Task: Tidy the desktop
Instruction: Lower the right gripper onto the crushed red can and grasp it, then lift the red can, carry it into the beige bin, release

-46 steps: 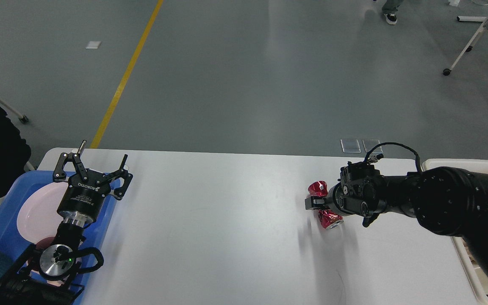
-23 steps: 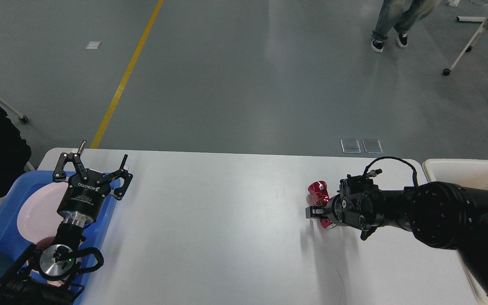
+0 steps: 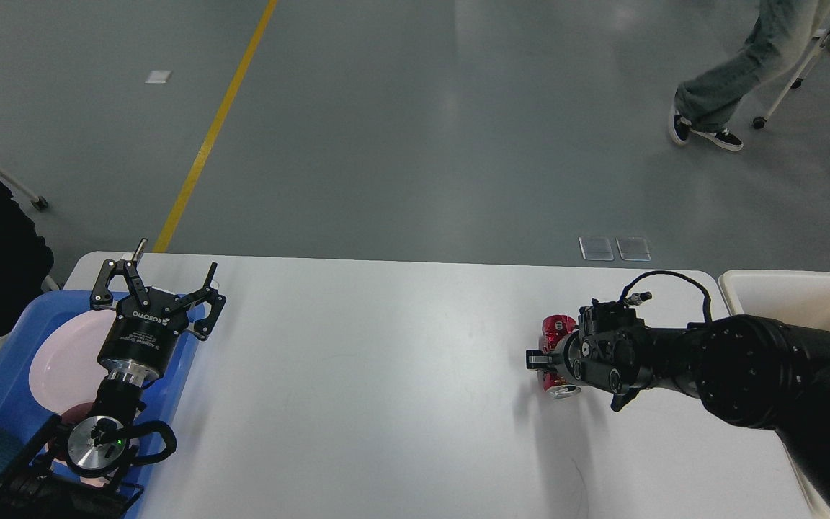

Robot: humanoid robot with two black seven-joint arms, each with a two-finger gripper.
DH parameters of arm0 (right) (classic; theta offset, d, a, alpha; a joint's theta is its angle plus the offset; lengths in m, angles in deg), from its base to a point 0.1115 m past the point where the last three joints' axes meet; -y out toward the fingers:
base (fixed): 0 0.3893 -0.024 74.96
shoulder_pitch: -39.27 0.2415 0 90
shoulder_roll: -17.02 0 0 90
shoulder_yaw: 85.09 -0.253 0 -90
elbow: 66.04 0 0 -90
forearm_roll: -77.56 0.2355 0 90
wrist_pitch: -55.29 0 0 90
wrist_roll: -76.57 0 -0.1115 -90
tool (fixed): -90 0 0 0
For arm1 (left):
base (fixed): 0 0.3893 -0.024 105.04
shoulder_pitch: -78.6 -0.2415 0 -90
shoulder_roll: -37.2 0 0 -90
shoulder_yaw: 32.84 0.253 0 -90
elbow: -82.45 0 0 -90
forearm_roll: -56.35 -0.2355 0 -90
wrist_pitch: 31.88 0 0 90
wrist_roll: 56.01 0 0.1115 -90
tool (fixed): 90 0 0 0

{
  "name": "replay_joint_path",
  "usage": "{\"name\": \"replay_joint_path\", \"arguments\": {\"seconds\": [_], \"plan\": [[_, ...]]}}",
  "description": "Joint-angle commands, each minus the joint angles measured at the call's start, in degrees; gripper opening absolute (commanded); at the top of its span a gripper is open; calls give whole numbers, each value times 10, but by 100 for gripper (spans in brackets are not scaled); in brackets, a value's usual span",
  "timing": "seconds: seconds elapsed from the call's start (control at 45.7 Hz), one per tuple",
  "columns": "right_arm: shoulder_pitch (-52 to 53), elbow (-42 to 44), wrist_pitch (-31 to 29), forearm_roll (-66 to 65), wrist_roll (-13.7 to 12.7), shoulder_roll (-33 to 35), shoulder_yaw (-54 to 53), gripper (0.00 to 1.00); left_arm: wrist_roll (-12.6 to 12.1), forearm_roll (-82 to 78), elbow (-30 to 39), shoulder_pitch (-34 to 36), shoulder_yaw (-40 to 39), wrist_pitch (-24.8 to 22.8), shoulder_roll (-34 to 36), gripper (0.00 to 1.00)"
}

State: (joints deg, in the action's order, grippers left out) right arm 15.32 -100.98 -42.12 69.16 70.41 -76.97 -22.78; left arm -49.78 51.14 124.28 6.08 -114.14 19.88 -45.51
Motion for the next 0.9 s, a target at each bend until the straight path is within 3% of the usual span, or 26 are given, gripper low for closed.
{"name": "replay_joint_path", "arguments": {"seconds": [0.0,0.175,0.372,0.569,0.875], "plan": [[4,-7,-5,5,0,3,-1,0,0,0,0,0,0,-1,0,97],[38,-37,-20,65,-1,22,-1,0,0,0,0,0,0,-1,0,96],[165,-151,-125,96,2,93,1,0,0,0,0,0,0,-1,0,96],[329,-290,-197,99,-3,159,11,0,0,-1,0,0,0,-1,0,97],[615,-514,-248,159,6,177,142,0,0,0,0,0,0,-1,0,96]]}}
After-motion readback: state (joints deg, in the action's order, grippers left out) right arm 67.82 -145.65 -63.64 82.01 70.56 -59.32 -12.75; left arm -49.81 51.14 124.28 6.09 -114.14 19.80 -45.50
